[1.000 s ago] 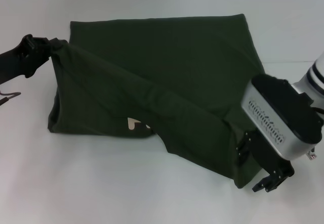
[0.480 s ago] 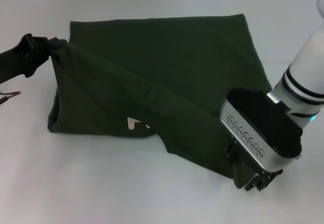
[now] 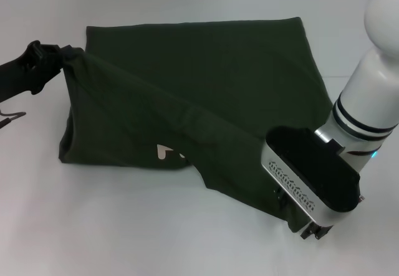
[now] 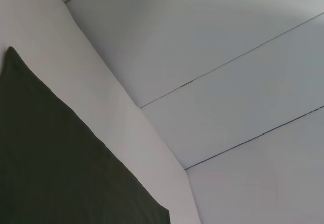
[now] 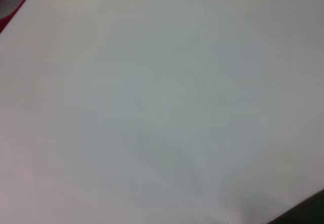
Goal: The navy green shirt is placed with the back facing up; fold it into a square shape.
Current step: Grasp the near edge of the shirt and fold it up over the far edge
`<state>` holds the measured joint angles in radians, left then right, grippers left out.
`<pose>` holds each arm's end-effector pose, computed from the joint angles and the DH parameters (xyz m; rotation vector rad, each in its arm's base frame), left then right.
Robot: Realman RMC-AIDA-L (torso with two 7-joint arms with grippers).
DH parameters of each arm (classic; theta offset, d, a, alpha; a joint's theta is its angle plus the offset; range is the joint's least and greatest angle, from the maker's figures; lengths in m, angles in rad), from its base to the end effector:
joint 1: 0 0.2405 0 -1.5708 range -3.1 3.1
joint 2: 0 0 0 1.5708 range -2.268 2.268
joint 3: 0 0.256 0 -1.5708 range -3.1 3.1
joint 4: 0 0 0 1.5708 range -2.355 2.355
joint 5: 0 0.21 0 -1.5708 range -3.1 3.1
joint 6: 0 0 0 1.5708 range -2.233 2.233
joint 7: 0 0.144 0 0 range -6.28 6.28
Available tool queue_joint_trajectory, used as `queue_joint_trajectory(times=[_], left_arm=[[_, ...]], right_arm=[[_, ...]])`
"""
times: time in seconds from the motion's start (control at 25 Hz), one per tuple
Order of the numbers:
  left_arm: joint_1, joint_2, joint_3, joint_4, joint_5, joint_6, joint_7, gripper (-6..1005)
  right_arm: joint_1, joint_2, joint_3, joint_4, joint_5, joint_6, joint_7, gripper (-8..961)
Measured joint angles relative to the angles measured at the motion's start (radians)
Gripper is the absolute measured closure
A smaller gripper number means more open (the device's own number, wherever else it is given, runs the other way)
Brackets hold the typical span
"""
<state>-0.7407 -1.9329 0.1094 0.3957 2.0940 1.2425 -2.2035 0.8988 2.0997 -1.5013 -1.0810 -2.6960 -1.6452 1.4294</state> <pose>-0.2822 0.4224 0.0781 -1.7396 -1.7454 -1.2243 0.1395 0.3664 -0.0401 2.6961 0.8568 0.9609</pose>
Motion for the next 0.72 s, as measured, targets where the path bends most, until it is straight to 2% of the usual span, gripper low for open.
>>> queue_joint_trajectory(times=[0.36, 0.72], left_arm=[[0.003, -0.004, 0.010, 0.000, 0.000, 0.000, 0.000, 970], [0.003, -0.004, 0.023, 0.000, -0.004, 0.000, 0.001, 970]], right_arm=[[-0.007, 0.002, -0.042, 0.030, -0.001, 0.053, 0.009, 319], [-0.008, 0.001, -0.043, 0.030, -0.007, 0.073, 0.039, 460]])
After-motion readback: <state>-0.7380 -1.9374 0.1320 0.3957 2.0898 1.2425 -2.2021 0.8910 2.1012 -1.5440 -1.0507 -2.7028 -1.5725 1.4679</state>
